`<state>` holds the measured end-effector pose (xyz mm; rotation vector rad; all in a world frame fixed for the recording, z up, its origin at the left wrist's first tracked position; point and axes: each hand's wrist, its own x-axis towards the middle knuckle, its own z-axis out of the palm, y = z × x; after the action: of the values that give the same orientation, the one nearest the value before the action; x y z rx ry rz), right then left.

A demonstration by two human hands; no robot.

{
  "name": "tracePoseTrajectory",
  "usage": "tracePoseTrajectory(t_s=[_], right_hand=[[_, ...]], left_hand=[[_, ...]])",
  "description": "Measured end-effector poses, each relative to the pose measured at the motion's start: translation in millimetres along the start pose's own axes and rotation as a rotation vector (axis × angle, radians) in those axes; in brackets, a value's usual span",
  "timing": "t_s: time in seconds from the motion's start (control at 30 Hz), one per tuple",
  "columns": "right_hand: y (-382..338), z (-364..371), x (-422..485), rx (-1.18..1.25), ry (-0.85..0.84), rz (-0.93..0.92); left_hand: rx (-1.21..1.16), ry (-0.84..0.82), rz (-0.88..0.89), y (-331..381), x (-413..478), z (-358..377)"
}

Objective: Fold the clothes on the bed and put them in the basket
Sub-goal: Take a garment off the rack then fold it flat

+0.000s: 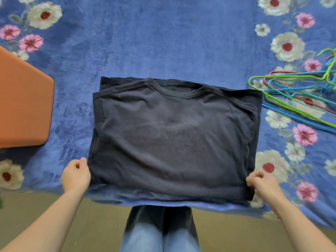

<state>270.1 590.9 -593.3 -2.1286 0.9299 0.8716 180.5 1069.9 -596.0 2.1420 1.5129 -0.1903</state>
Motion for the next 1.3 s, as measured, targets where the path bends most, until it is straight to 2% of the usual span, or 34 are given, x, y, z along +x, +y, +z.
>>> tracePoseTrajectory(t_s=[0.1, 0.2, 0.27, 0.33, 0.4, 0.5, 0.6, 0.7, 0.77, 0.8, 0.87, 0.93, 1.03, 1.1, 1.23, 1.3], right_hand=[[-29.3, 1.2, 6.5, -0.006, 0.274, -0.179], [-75.6, 1.5, 22.6, 0.002, 0.424, -0.359], [-111.2, 3.1, 33.7, 0.031, 0.436, -0.406], [-137.2, 1.5, 46.8, 0.029, 0.418, -0.343], [-153.1, -3.3, 59.2, 0.03, 0.41, -0.29], [-162.3, -11.3, 68.2, 0.044, 0.485, -0.317], [-154.4, -9.2, 72.5, 0.002, 0.499, -0.366], [-134.8, -4.7, 72.9, 0.014, 0.505, -0.305], [-121.1, -3.7, 71.2, 0.071, 0.478, -0.232], [-116.5, -2.9, 69.9, 0.108, 0.447, -0.202], [-111.2, -2.1, 68.5, 0.162, 0.38, -0.178], [-110.9, -3.8, 67.3, 0.174, 0.318, -0.205], [-114.6, -11.6, 64.7, 0.186, 0.201, -0.218], [-117.0, -16.4, 63.1, 0.182, 0.15, -0.216], [-118.9, -22.8, 57.6, 0.172, 0.106, -0.202], [-119.6, -23.1, 54.8, 0.15, 0.09, -0.223]], left_hand=[[-0.049, 0.119, 0.051, 37.0, 11.7, 6.9], [-0.093, 0.062, 0.14, 82.9, 29.3, 13.5], [-0.1, -0.013, 0.15, 111.6, 43.2, 18.7], [-0.093, -0.05, 0.149, 129.6, 53.0, 21.1], [-0.09, -0.005, 0.234, 136.7, 61.0, 24.3], [-0.141, 0.076, 0.327, 134.3, 66.1, 27.2], [-0.156, 0.109, 0.327, 130.8, 67.3, 33.9], [-0.126, 0.184, 0.27, 136.0, 55.4, 45.8], [-0.007, 0.274, 0.446, 135.3, 29.7, 57.5], [0.069, 0.244, 0.618, 131.7, 13.1, 67.2], [0.264, 0.073, 0.917, 120.8, -18.0, 96.3], [0.394, -0.015, 0.977, 117.3, -43.1, 126.1], [0.354, -0.052, 0.886, 134.5, -88.6, 156.0], [0.321, -0.133, 1.039, 138.1, -132.9, 170.8], [0.406, -0.47, 1.482, 100.8, -223.7, 202.7], [0.508, -0.562, 1.506, 87.0, -250.8, 212.4]])
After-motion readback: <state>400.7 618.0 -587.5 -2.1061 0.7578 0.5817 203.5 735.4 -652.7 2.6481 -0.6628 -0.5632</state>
